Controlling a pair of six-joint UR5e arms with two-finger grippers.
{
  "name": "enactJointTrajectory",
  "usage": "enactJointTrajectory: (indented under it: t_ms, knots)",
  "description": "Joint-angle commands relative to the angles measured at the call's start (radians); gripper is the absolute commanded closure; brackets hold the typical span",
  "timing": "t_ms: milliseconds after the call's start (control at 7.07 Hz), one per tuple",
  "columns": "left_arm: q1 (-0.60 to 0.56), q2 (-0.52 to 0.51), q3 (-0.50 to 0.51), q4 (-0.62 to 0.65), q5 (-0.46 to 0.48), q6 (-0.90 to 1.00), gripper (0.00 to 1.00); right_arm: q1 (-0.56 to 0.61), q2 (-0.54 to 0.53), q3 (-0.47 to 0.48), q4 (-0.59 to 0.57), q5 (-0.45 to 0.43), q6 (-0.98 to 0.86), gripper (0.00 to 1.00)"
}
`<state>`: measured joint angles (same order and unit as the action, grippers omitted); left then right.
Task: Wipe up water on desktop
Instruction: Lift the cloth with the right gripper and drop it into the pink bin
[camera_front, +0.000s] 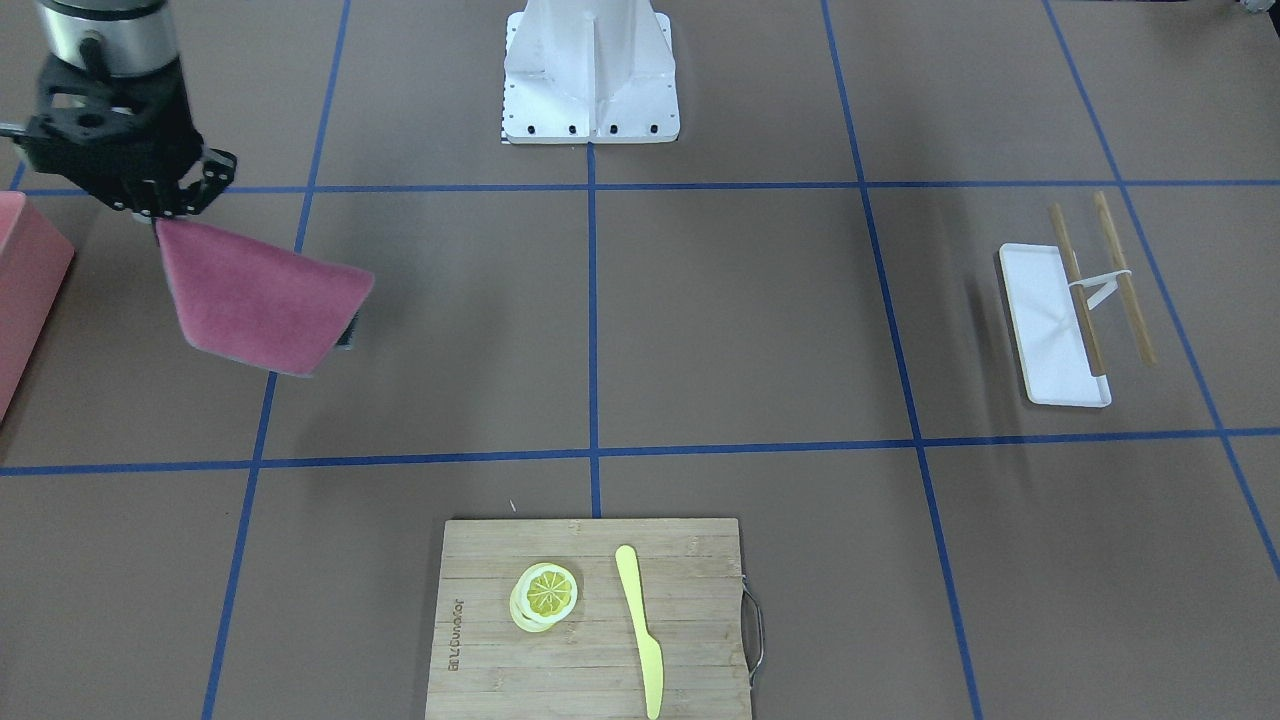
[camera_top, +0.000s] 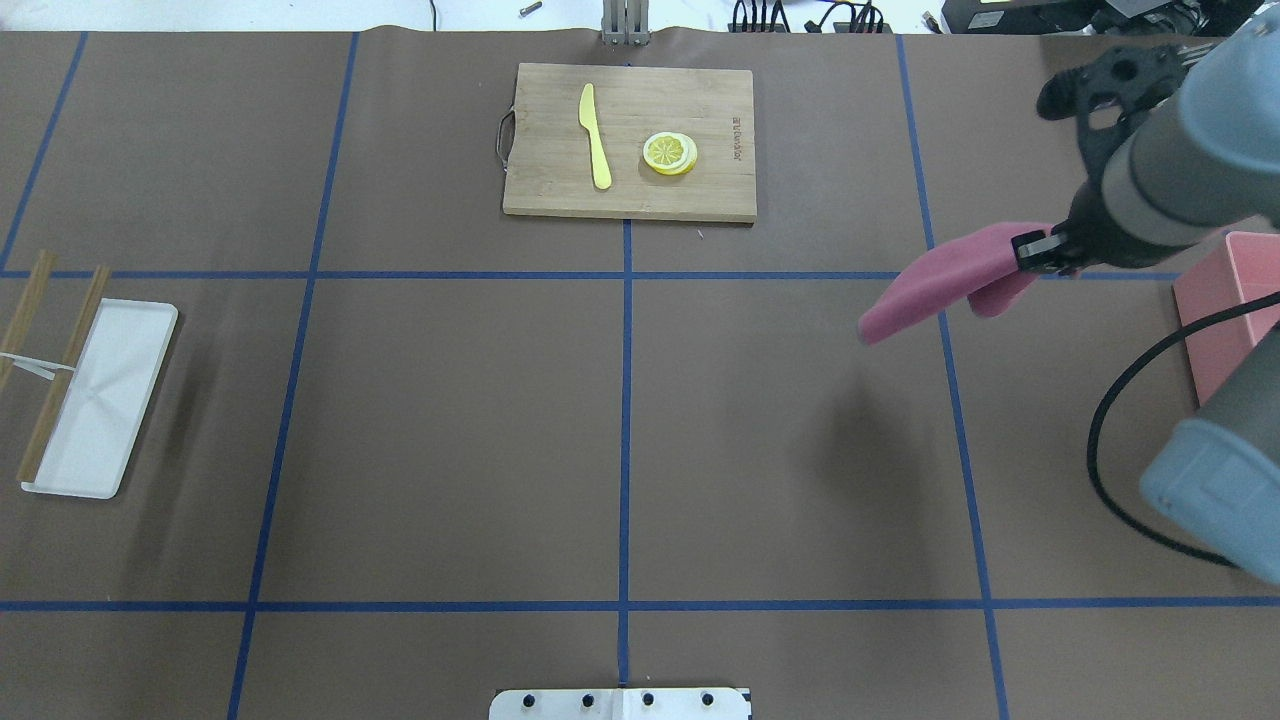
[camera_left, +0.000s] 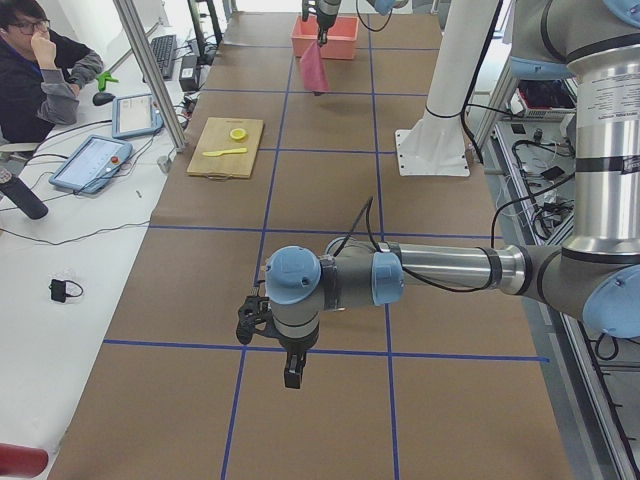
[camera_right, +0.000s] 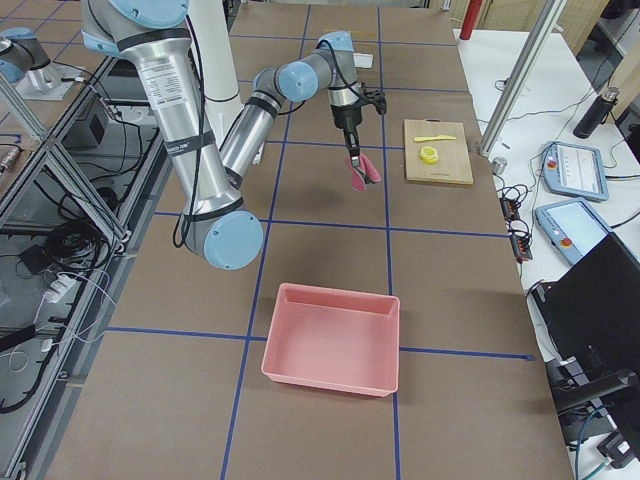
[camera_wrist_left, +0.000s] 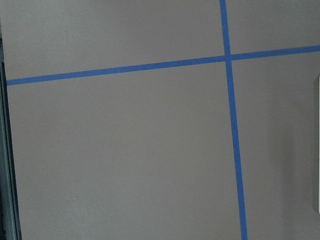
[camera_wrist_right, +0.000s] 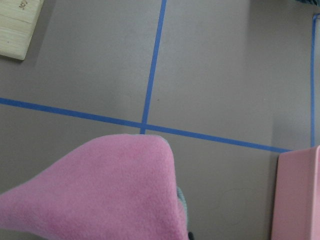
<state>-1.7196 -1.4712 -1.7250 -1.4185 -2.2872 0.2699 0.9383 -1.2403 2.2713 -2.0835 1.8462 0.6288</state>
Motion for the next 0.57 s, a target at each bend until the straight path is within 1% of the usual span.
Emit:
enactJointTrajectory:
  t_ms: [0,283,424]
  knots:
    - [0.0,0.0,-0.001,0.001,0.0,0.0,0.01,0.24,-0.124,0.026,0.002,0.131,-0.34,1.0]
    - [0.0,0.0,-0.002,0.001,0.0,0.0,0.01,0.466,-0.314,0.025,0.008,0.195,-0.71,1.0]
    - [0.0,0.0,-0.004,0.001,0.0,0.0,0.01,0.587,-0.387,0.008,0.008,0.214,-0.906,1.0]
